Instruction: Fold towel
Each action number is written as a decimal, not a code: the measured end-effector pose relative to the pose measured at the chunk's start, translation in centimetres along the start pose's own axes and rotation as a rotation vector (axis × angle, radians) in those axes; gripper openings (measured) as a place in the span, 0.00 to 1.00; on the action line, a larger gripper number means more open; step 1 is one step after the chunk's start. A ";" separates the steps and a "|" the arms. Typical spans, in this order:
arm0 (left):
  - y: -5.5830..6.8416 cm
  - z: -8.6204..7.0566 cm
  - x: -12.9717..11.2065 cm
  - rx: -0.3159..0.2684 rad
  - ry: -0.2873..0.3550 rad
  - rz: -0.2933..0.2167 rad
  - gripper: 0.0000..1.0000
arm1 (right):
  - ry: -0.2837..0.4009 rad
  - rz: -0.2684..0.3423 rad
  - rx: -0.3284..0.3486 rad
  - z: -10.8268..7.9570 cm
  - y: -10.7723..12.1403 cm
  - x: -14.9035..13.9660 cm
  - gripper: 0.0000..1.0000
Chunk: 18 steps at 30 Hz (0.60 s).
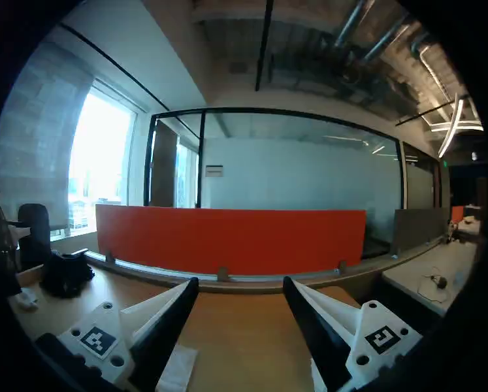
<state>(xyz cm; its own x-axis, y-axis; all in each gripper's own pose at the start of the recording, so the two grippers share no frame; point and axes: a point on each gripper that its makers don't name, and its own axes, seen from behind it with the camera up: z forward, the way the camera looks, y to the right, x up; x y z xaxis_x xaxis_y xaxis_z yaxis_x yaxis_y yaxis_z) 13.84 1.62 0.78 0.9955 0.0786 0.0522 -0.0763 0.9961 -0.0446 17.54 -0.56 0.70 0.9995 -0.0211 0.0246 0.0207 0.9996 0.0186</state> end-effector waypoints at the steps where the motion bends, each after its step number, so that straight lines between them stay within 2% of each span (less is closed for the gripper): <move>1: 0.2 0.0 0.0 -0.007 -0.005 0.003 0.97 | -0.004 -0.004 0.004 0.0 -0.1 0.0 0.99; 6: 1.1 0.1 -0.3 -0.057 -0.038 0.022 0.97 | -0.034 -0.036 0.045 0.0 -0.9 -0.4 1.00; 18: 4.4 0.1 -1.8 -0.241 -0.127 0.110 0.98 | -0.150 -0.105 0.242 -0.6 -4.3 -2.1 1.00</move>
<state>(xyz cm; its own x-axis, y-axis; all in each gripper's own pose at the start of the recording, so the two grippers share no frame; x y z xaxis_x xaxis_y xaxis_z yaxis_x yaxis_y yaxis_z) 11.73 5.86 0.54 0.9659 0.2053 0.1579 -0.1529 0.9440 -0.2923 15.34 -4.82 0.00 0.9769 -0.1450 0.1571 0.0995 0.9588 0.2662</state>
